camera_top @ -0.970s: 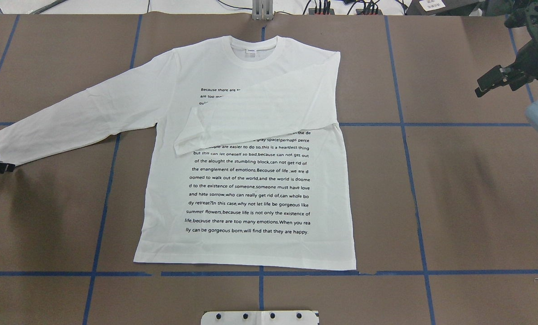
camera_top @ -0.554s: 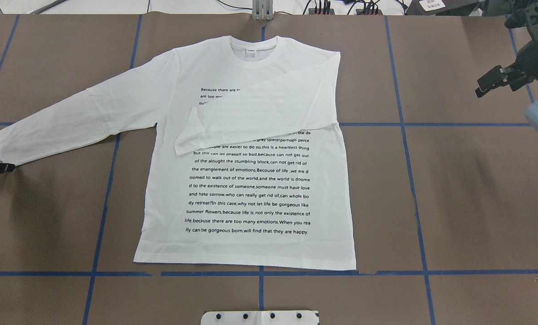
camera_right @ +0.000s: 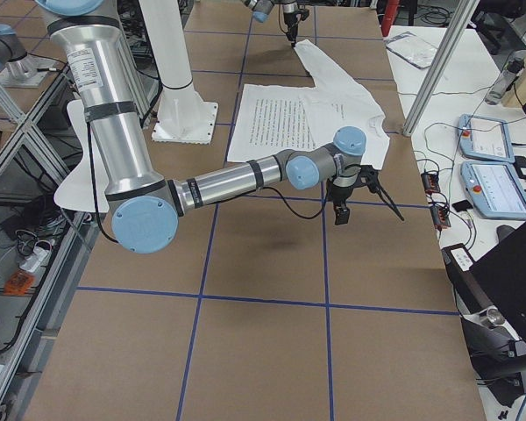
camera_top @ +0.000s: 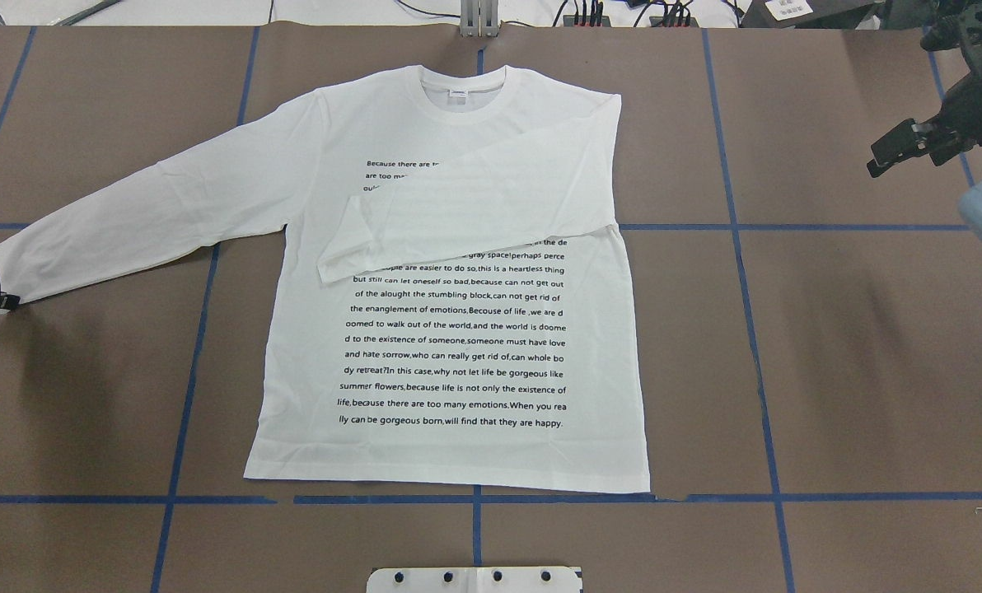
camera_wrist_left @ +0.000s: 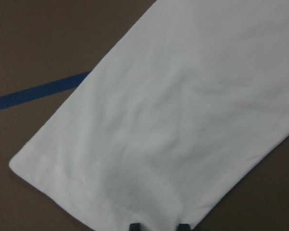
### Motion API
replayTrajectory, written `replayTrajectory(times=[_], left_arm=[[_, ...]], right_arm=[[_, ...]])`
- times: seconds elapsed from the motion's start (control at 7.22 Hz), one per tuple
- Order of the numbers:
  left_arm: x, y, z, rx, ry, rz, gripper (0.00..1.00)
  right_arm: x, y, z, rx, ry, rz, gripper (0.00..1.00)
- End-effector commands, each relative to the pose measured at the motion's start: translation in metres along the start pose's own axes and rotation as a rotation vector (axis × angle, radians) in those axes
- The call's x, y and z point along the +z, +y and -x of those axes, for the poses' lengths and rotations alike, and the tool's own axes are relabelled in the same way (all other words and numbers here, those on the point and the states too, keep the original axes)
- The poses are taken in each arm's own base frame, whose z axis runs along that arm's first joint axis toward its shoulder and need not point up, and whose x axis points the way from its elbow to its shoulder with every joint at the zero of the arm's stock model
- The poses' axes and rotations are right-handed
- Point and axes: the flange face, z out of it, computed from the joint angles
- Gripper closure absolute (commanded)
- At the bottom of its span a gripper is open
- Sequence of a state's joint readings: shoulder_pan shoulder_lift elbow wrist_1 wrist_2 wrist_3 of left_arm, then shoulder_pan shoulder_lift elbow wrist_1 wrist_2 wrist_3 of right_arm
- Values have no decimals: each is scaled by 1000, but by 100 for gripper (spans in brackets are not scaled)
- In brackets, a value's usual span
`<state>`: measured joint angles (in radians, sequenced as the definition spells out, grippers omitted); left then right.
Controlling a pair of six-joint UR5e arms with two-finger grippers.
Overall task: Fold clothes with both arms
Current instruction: 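Move the left gripper to the cuff of the other sleeve, then grasp the sleeve cuff with the left gripper and fold it across the chest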
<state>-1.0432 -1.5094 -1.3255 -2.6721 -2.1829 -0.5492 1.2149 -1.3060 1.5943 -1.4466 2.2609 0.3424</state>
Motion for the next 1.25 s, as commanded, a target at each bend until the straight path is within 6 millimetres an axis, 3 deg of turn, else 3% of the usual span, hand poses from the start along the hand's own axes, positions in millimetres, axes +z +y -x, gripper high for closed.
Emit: replayTrajectory(times=[0.0,0.42,0.69,0.97,1.11], left_arm=[[-5,-5,-6,13,7,-14,100],[-39,-50,-64,59,98,-59,100],[-69,-126,-131,16,88,-12,100],[-97,-209,-210,-129,97,-9,100],[-101,-242,-256,-179,124,0,100]], right_arm=[[-1,-1,1,-1,-1,-2,0],[-3,-1,3,4,-5,-4,0],[-3,-1,4,8,-7,-5,0],[-5,-1,5,5,-10,-8,0],[-6,-1,6,4,-10,-9,0]])
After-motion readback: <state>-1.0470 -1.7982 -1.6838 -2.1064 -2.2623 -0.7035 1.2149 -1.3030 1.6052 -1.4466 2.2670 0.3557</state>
